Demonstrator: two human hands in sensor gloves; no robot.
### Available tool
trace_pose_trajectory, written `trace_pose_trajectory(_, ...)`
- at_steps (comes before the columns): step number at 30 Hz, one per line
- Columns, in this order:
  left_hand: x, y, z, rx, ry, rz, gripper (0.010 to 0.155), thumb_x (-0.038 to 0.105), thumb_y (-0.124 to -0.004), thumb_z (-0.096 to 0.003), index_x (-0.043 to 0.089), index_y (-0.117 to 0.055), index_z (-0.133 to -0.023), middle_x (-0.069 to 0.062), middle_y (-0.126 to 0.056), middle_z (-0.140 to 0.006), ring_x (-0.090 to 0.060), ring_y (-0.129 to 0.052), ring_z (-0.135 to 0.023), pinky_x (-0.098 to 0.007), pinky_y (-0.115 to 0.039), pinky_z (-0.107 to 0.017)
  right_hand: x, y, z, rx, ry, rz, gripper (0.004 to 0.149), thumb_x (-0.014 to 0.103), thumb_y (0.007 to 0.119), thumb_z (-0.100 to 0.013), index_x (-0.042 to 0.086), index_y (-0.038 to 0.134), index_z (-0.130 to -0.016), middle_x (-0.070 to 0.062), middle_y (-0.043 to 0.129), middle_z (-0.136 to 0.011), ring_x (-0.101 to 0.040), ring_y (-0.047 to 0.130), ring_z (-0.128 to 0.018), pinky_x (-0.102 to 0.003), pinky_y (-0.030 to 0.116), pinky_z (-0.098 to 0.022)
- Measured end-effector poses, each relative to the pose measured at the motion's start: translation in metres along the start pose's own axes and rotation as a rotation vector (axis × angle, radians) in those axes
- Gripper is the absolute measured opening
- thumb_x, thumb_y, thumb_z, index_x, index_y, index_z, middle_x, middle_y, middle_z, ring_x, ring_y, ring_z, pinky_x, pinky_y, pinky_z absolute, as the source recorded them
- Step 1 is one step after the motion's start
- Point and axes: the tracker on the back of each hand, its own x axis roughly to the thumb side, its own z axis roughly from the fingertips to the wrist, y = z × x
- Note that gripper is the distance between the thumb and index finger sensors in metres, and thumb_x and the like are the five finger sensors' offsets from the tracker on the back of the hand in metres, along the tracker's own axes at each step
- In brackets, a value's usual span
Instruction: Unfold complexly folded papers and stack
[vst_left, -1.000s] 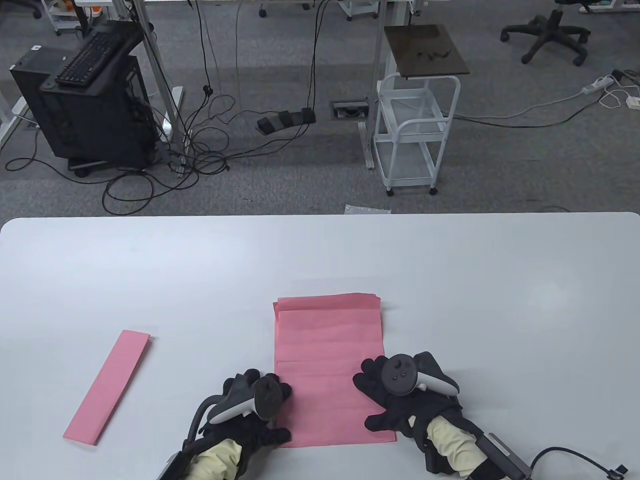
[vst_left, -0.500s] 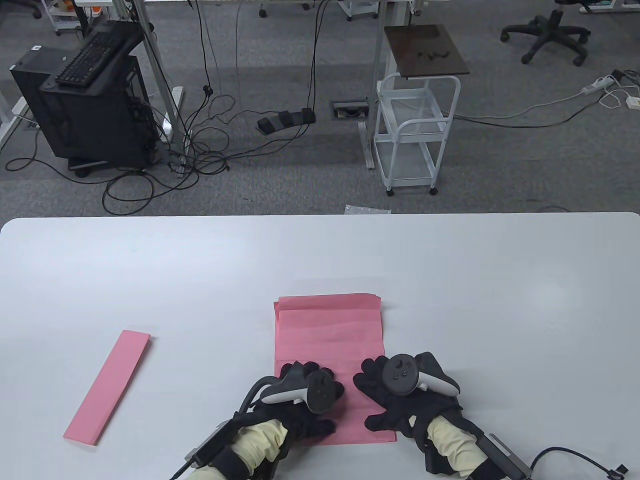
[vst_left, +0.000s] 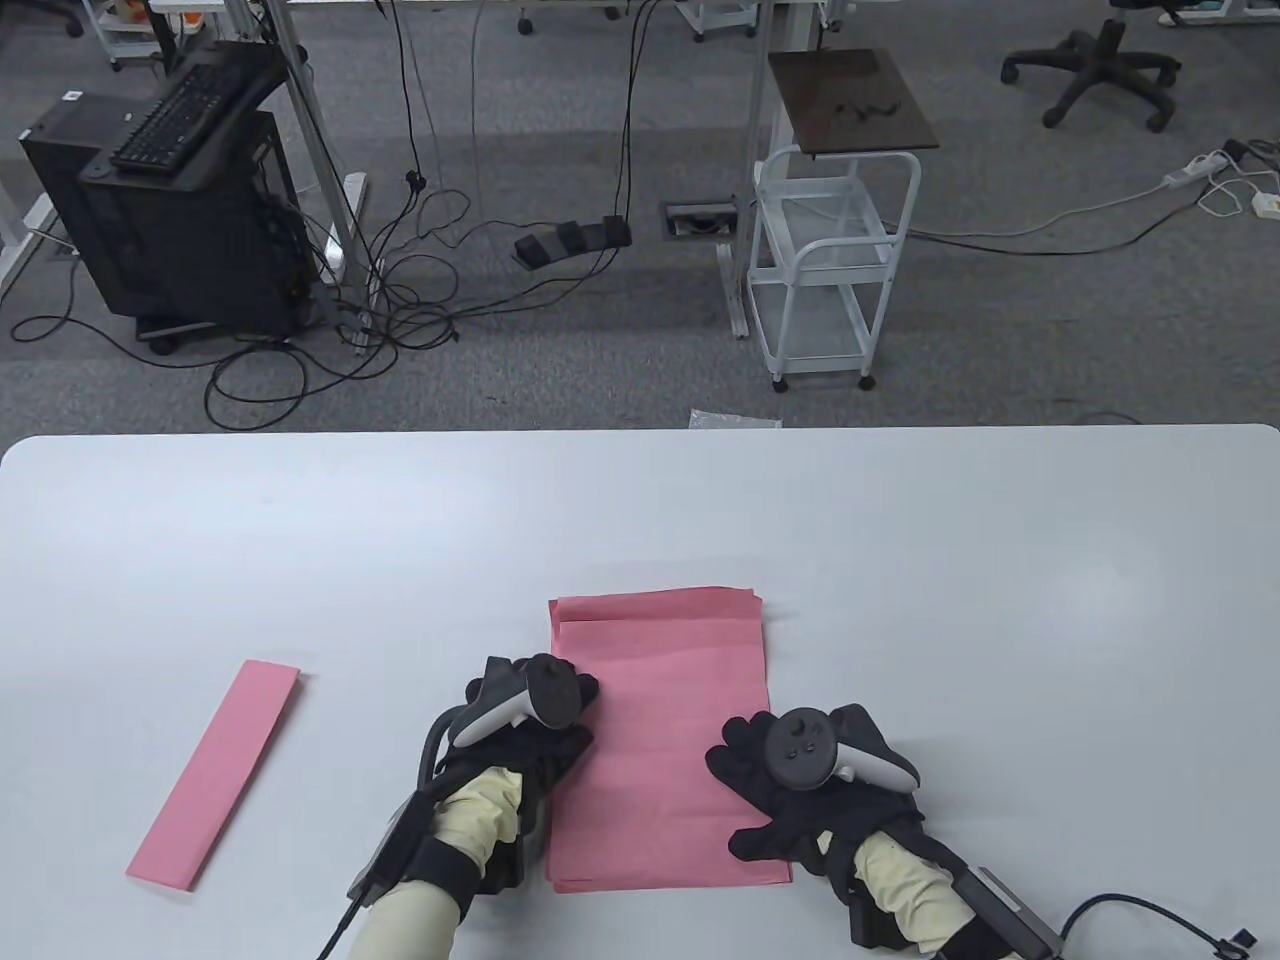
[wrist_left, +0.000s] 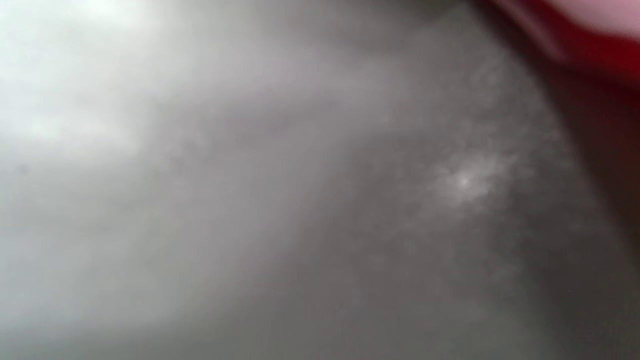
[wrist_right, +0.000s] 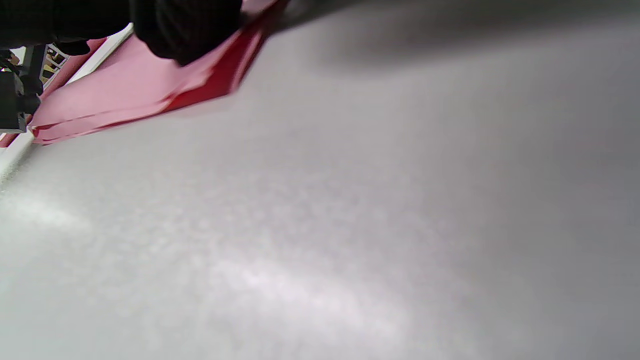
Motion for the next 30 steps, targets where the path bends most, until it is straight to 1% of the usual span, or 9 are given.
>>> trace_pose_trajectory(3, 0.010, 0.007, 0.006, 0.028, 0.006, -0.037, 0.061, 0.049, -0.047, -0.0581, 0.044, -0.007, -0.104, 0.016, 0.010, -0.111, -0.022, 0.014, -0.105, -0.058, 0.010, -0.066, 0.000, 0.000, 0.000, 0.002, 0.000, -0.002, 0.076, 0.053, 0.068, -0.047, 0.046, 0.017, -0.103, 0.024, -0.004, -0.110, -0.004, -0.015, -0.098, -0.045, -0.015, -0.066)
trace_pose_trajectory(4, 0.017, 0.008, 0.009, 0.051, -0.030, -0.088, 0.065, 0.051, -0.051, -0.0577, 0.041, -0.008, -0.106, 0.014, 0.011, -0.111, -0.023, 0.015, -0.105, -0.059, 0.010, -0.066, 0.000, 0.000, 0.000, 0.002, 0.000, -0.002, 0.076, 0.053, 0.068, -0.047, 0.046, 0.017, -0.103, 0.024, -0.004, -0.110, -0.004, -0.015, -0.098, -0.045, -0.015, -0.066)
trace_pose_trajectory(6, 0.032, 0.007, 0.015, 0.071, -0.139, -0.138, 0.067, 0.053, -0.051, -0.0574, 0.043, -0.005, -0.105, 0.015, 0.014, -0.110, -0.023, 0.015, -0.106, -0.058, 0.009, -0.067, 0.000, 0.000, 0.000, 0.002, 0.000, -0.002, 0.076, 0.053, 0.068, -0.047, 0.046, 0.017, -0.103, 0.023, -0.004, -0.110, -0.004, -0.015, -0.098, -0.045, -0.015, -0.066)
trace_pose_trajectory(8, 0.053, 0.001, 0.019, 0.039, -0.259, -0.141, 0.067, 0.053, -0.052, -0.0570, 0.044, -0.006, -0.105, 0.017, 0.013, -0.111, -0.021, 0.014, -0.107, -0.057, 0.009, -0.069, 0.000, 0.000, 0.000, 0.004, 0.000, -0.003, 0.076, 0.053, 0.068, -0.047, 0.046, 0.017, -0.103, 0.024, -0.004, -0.110, -0.004, -0.015, -0.098, -0.045, -0.016, -0.065)
trace_pose_trajectory(10, 0.069, -0.004, 0.017, -0.023, -0.303, -0.176, 0.066, 0.052, -0.051, -0.0573, 0.044, -0.006, -0.105, 0.017, 0.013, -0.110, -0.020, 0.014, -0.107, -0.057, 0.009, -0.069, 0.000, 0.000, 0.000, 0.004, 0.000, -0.003, 0.076, 0.053, 0.068, -0.047, 0.046, 0.017, -0.103, 0.024, -0.004, -0.110, -0.004, -0.015, -0.098, -0.045, -0.016, -0.065)
trace_pose_trajectory(15, 0.082, -0.004, -0.010, -0.070, -0.270, -0.232, 0.066, 0.056, -0.049, -0.0562, 0.046, -0.002, -0.102, 0.018, 0.013, -0.110, -0.019, 0.013, -0.107, -0.057, 0.008, -0.069, 0.000, 0.000, 0.000, 0.005, 0.000, -0.004, 0.076, 0.053, 0.068, -0.047, 0.046, 0.017, -0.103, 0.024, -0.004, -0.110, -0.004, -0.015, -0.098, -0.044, -0.016, -0.065)
trace_pose_trajectory(19, 0.078, 0.010, -0.031, -0.070, -0.219, -0.130, 0.068, 0.060, -0.049, -0.0547, 0.049, -0.001, -0.101, 0.022, 0.017, -0.107, -0.015, 0.017, -0.105, -0.056, 0.010, -0.070, 0.000, 0.000, -0.001, 0.008, -0.001, -0.005, 0.077, 0.053, 0.068, -0.047, 0.046, 0.016, -0.103, 0.024, -0.005, -0.110, -0.004, -0.016, -0.098, -0.044, -0.016, -0.065)
trace_pose_trajectory(25, 0.055, 0.040, -0.064, -0.027, -0.088, 0.007, 0.066, 0.064, -0.049, -0.0524, 0.051, -0.005, -0.099, 0.028, 0.014, -0.105, -0.007, 0.016, -0.104, -0.053, 0.011, -0.070, 0.000, 0.000, -0.001, 0.005, 0.001, -0.001, 0.076, 0.053, 0.068, -0.047, 0.046, 0.016, -0.103, 0.024, -0.005, -0.110, -0.004, -0.015, -0.098, -0.045, -0.016, -0.065)
trace_pose_trajectory(30, 0.033, 0.055, -0.074, 0.002, 0.017, 0.100, 0.065, 0.063, -0.049, -0.0532, 0.052, -0.004, -0.099, 0.030, 0.015, -0.106, -0.005, 0.017, -0.105, -0.054, 0.010, -0.071, 0.000, 0.001, -0.001, 0.005, 0.001, 0.000, 0.077, 0.053, 0.068, -0.048, 0.046, 0.016, -0.103, 0.024, -0.005, -0.110, -0.004, -0.016, -0.098, -0.045, -0.016, -0.065)
